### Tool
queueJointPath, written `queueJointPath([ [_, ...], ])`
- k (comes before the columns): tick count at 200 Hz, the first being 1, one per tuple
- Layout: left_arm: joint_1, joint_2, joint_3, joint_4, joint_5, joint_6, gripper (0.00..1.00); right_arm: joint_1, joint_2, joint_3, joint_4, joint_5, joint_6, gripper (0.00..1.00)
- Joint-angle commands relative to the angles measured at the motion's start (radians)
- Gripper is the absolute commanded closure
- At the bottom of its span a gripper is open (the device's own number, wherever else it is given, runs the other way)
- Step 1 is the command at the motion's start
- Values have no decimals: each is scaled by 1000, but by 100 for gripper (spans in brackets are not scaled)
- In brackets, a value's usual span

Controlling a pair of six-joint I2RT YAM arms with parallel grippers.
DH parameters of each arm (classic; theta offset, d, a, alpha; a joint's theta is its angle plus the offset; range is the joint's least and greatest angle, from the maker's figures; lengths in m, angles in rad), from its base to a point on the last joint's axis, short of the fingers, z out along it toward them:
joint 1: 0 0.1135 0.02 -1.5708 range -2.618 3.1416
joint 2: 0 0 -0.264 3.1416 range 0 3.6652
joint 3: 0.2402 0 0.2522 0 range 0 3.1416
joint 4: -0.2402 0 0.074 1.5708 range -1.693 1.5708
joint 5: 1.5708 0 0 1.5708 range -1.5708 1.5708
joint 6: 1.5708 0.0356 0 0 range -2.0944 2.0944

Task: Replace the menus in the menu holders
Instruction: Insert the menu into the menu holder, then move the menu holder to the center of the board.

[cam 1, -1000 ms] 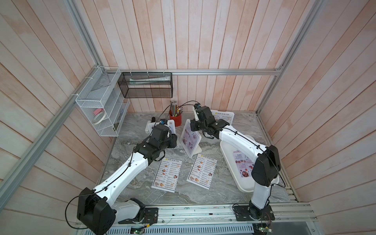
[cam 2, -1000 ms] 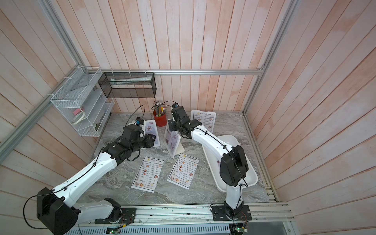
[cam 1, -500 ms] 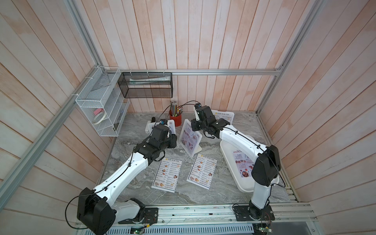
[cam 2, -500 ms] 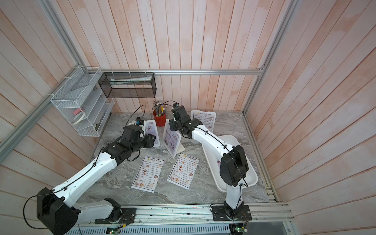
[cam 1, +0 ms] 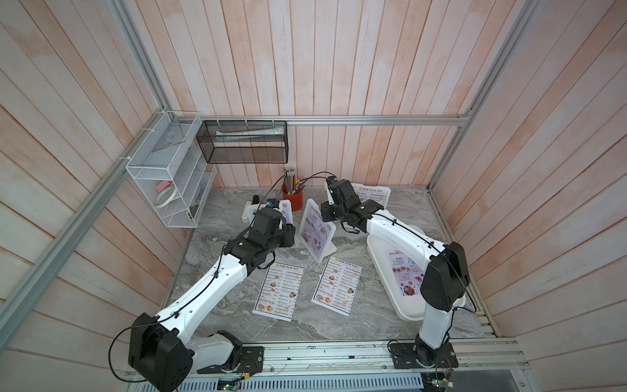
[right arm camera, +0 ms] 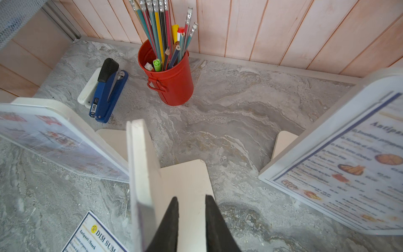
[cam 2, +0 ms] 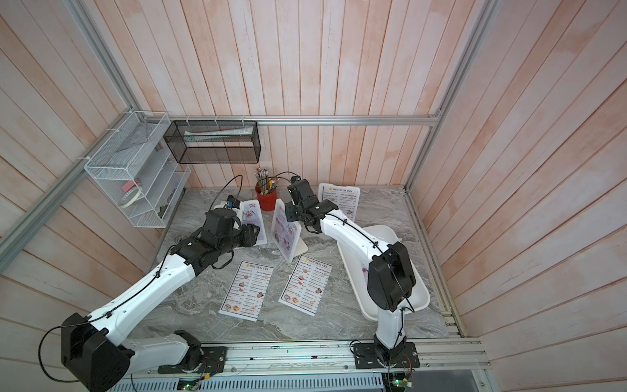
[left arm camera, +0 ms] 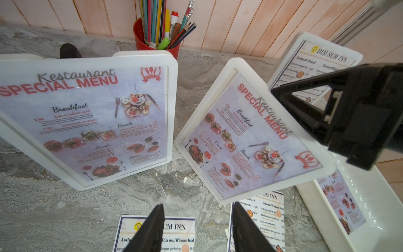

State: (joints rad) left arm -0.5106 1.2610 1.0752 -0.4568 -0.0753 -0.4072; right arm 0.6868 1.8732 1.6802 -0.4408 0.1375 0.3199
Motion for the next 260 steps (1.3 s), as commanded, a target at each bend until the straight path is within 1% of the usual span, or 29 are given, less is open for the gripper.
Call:
queueJointPath([
  [1,5,-21,-13,-3,0,11,47,1,-37,-14,6,-23,15,74],
  [19,4,-22,-9,-6,0,10,48,-6,-56,-8,11,-24,10,73],
  [44,5,-26,-4,-11,-1,9,47,-31,-88,21,4,-23,-5,66],
  [69,5,-26,3,-18,-3,9,48,-39,-114,57,-30,-21,-33,65],
  [85,4,-27,6,-22,-6,10,47,-38,-146,45,-47,-79,-35,66],
  [108,5,-27,12,-32,-14,15,47,-12,-228,-70,-10,-218,-28,71],
  [128,7,-26,18,-39,-24,18,47,33,-287,-179,35,-317,-14,73],
  [153,17,-27,24,-49,-35,15,47,82,-319,-293,106,-412,25,73],
  [173,24,-28,23,-54,-46,11,46,101,-315,-384,185,-440,53,74],
  [185,24,-28,22,-57,-47,9,46,102,-297,-422,224,-428,52,75],
  [217,26,-30,22,-71,-56,11,46,87,-258,-474,268,-333,4,83],
  [260,30,-28,22,-74,-60,14,45,12,-224,-510,287,-266,-42,85],
])
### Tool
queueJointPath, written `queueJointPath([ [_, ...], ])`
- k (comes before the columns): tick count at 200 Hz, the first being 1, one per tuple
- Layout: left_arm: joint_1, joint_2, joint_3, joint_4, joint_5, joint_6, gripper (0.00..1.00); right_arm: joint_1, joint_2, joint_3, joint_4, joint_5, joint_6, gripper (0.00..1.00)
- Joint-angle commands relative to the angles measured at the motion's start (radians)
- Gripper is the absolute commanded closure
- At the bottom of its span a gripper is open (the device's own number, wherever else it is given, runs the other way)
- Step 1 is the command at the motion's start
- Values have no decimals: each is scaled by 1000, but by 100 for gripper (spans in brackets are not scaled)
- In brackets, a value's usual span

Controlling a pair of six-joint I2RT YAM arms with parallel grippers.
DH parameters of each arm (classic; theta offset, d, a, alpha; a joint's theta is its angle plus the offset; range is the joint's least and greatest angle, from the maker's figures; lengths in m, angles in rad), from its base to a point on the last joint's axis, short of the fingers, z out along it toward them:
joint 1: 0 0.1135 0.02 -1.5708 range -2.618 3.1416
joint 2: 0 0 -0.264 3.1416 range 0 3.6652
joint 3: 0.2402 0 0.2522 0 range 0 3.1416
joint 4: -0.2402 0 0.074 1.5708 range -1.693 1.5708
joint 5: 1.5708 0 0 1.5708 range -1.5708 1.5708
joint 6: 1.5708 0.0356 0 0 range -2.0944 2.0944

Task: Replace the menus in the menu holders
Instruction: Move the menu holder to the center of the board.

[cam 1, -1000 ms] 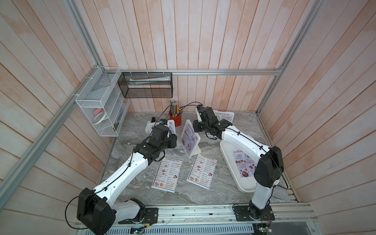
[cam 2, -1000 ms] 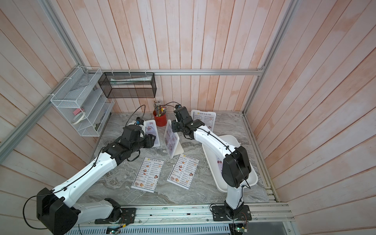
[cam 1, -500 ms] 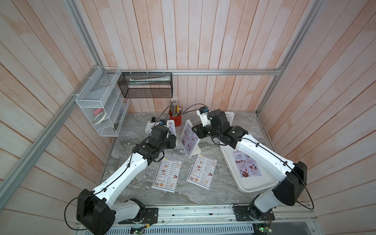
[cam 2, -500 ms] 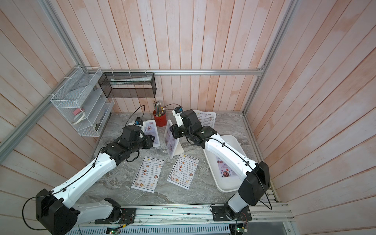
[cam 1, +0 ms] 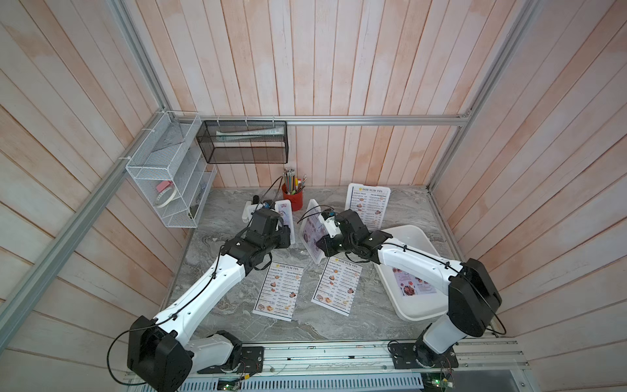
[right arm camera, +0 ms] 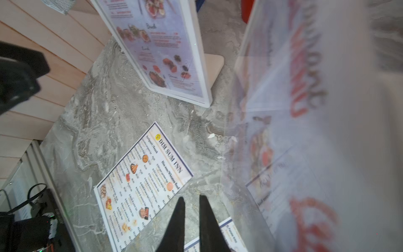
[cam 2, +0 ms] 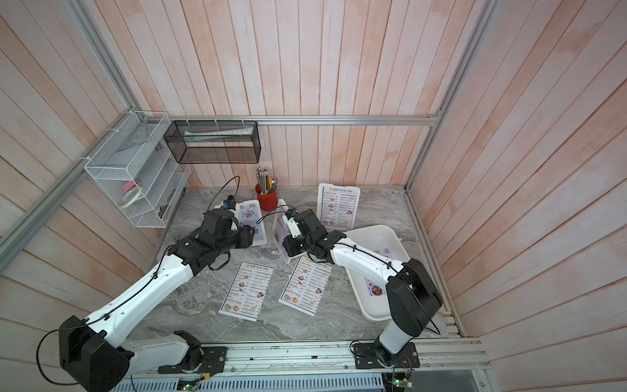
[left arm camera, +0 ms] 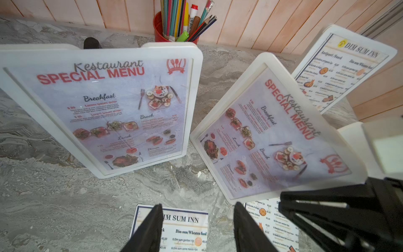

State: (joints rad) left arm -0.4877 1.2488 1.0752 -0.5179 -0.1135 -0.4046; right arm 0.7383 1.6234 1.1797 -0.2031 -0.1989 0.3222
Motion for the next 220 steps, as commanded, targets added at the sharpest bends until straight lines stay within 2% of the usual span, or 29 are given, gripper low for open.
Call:
queueJointPath([
  [1,7,-16,22,-13,-22,11,45,-42,27,-9,50,73,-48,85],
  [50,9,3,34,-8,-20,15,46,-122,117,43,99,108,-119,84],
  [76,9,9,35,-7,-22,19,45,-143,147,61,146,124,-126,77],
  [100,12,17,35,-2,-19,21,46,-154,161,80,166,124,-120,75],
  [113,11,21,33,2,-15,20,46,-153,166,94,168,134,-117,70],
  [149,11,20,20,9,-5,17,45,-138,125,84,180,153,-93,62],
  [166,11,13,11,7,-5,17,46,-95,81,45,204,217,-74,59],
  [189,13,5,-4,6,-2,10,46,-33,49,-8,267,329,-14,50],
  [220,14,-16,-22,3,0,3,45,7,91,-33,336,472,77,38],
])
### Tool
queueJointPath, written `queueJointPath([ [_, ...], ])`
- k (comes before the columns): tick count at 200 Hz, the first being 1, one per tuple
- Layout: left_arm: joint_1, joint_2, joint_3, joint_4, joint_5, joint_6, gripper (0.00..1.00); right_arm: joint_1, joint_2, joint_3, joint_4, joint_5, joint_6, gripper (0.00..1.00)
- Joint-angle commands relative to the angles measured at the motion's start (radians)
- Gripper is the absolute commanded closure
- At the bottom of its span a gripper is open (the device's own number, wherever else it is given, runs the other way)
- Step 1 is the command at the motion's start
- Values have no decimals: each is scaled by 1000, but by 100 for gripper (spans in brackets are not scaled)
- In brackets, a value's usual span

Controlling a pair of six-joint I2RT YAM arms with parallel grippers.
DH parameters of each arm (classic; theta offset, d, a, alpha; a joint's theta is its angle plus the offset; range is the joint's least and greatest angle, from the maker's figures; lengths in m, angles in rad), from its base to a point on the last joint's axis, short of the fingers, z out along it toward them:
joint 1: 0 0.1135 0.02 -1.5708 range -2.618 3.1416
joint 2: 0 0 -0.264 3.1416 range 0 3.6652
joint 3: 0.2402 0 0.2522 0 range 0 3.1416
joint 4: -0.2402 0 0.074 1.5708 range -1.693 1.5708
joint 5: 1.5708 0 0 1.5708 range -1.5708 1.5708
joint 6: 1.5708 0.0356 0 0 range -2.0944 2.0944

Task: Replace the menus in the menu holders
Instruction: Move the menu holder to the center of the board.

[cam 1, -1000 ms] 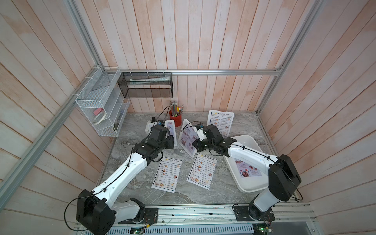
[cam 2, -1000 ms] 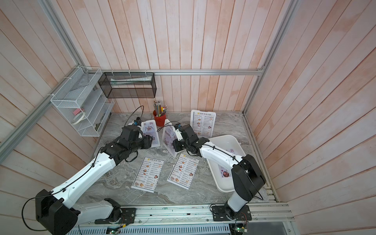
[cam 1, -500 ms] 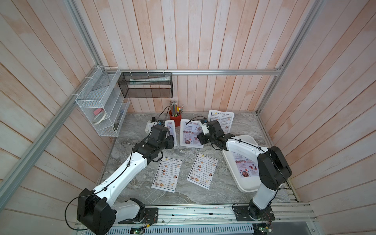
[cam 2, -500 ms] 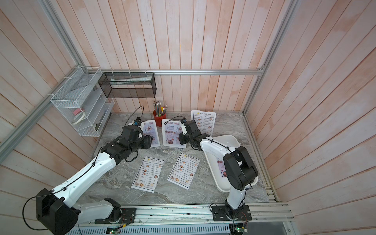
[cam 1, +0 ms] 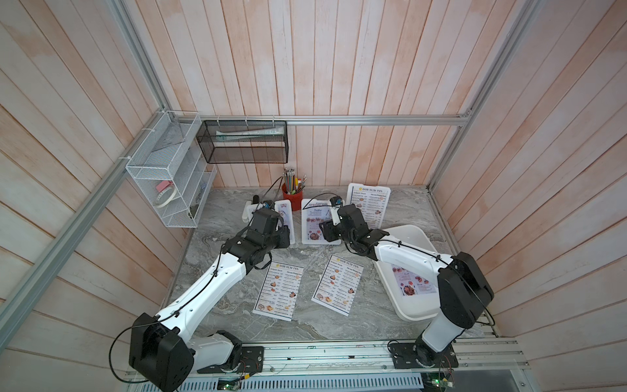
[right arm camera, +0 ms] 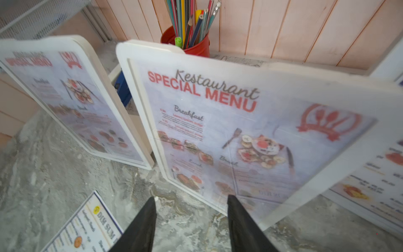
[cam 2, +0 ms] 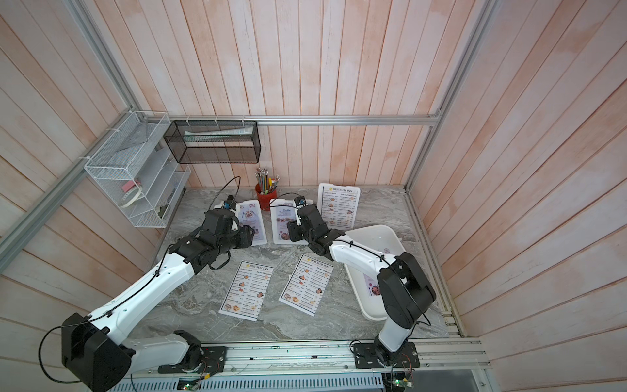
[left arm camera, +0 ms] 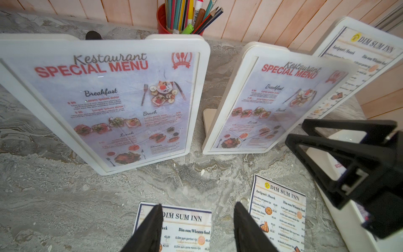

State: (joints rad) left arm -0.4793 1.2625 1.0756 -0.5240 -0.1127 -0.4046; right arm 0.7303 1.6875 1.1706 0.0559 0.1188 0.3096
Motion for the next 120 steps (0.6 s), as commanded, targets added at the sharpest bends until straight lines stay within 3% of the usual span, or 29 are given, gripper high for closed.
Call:
queueJointPath([
  [1,6,-31,-22,9,-1,4,45,15,29,-23,80,156,92,38],
  [120,34,-59,-34,-2,-2,18,46,13,270,68,226,264,120,37],
])
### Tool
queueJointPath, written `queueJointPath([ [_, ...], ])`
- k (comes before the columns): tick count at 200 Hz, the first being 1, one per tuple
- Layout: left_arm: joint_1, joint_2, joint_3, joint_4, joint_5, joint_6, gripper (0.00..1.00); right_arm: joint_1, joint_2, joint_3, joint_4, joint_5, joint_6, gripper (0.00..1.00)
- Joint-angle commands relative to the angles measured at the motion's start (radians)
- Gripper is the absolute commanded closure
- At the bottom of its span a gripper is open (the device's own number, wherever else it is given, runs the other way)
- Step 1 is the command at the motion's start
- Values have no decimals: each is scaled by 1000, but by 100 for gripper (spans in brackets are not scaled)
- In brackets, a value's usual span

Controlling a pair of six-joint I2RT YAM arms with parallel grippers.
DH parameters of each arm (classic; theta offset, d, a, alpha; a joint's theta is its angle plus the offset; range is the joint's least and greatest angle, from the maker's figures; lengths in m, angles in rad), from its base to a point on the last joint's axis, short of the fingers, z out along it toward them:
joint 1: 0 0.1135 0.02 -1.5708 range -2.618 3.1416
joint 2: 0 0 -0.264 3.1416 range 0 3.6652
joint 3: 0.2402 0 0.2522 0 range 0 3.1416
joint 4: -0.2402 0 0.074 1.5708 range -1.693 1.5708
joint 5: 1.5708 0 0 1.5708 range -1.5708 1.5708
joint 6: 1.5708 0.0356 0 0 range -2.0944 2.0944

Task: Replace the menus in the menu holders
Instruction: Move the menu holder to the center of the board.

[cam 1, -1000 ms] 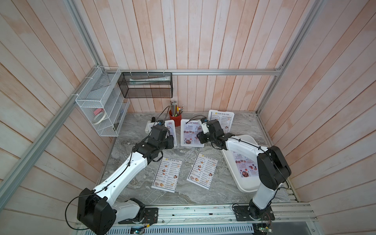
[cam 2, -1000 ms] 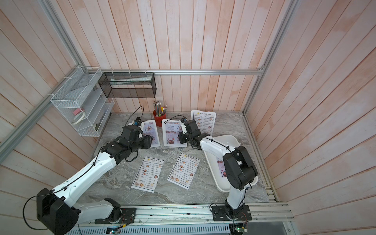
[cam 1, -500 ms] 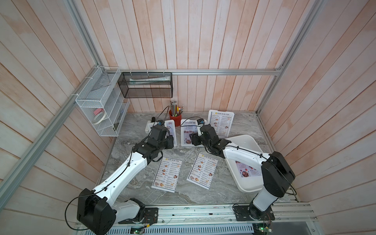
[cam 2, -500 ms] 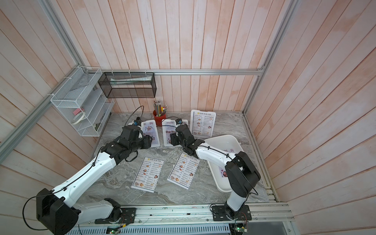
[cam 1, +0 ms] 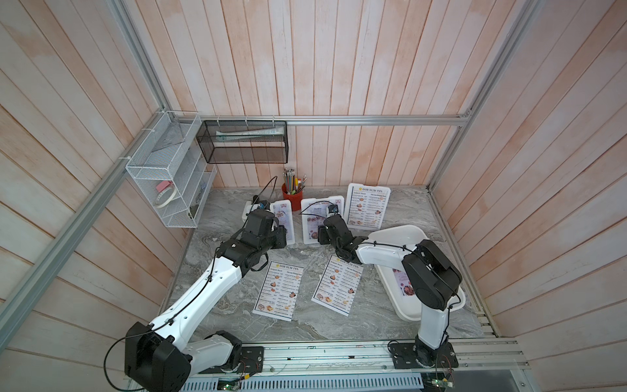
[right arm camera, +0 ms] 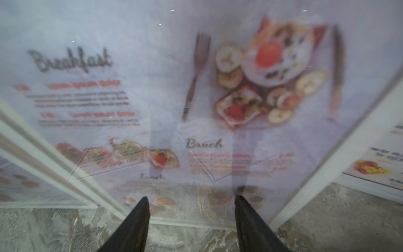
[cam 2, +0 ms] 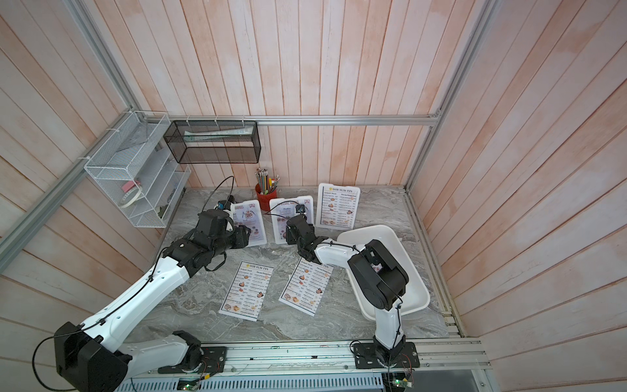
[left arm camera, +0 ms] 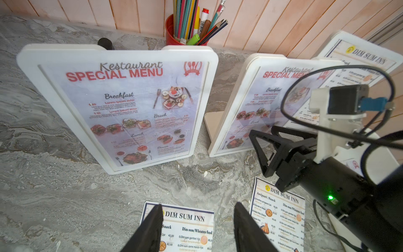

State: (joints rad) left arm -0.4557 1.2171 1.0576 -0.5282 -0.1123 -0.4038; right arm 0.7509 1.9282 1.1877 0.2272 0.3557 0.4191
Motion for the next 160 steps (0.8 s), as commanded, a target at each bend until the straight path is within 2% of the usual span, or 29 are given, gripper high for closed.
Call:
queueJointPath([
  [1,12,-14,-16,2,-3,16,46,-8,32,52,56,26,10,37],
  [101,18,3,-21,13,5,15,46,-16,109,109,127,-150,110,36],
  [160,18,2,-20,16,6,13,46,-7,154,165,136,-194,163,36],
])
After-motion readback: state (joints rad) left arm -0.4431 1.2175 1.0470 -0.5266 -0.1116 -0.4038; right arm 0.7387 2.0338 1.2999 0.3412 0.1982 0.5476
